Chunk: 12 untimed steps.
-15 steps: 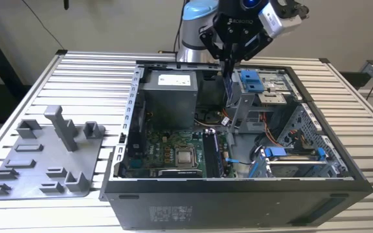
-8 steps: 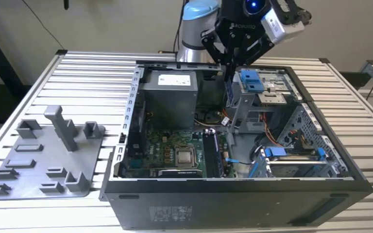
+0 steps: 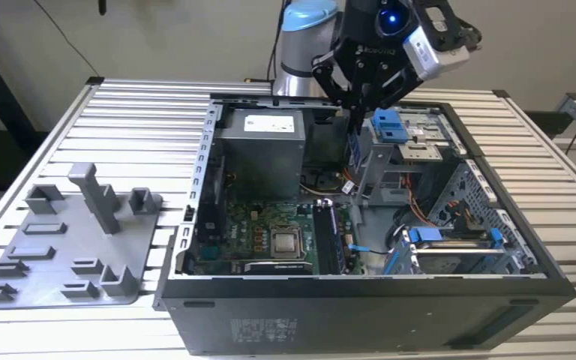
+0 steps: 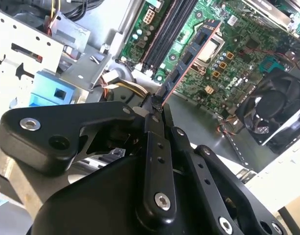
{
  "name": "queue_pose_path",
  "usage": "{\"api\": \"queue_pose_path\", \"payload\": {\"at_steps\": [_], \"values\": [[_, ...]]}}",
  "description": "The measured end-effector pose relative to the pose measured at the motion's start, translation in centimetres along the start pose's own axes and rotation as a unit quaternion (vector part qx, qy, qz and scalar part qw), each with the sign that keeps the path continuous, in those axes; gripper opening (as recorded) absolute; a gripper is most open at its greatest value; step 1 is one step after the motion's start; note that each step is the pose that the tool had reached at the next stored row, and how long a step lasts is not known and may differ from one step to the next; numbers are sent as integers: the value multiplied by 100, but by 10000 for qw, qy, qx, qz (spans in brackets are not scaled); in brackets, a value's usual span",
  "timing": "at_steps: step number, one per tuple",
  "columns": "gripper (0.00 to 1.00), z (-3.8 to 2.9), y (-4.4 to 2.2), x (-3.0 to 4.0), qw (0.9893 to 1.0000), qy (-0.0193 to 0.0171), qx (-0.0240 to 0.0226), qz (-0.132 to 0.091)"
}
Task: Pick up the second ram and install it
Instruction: 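Insert the second ram into the second slot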
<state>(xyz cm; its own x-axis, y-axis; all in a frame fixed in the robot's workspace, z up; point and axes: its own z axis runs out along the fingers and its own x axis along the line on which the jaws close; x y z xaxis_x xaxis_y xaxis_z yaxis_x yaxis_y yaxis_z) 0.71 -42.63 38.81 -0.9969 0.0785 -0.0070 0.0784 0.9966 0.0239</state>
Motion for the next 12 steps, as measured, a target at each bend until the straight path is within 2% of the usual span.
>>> {"api": "queue_pose_path", "payload": {"at_steps": [7, 12], "values": [[14, 11, 0, -1, 10000, 0, 0, 13], [14, 43, -1, -13, 10000, 8, -1, -21]]}}
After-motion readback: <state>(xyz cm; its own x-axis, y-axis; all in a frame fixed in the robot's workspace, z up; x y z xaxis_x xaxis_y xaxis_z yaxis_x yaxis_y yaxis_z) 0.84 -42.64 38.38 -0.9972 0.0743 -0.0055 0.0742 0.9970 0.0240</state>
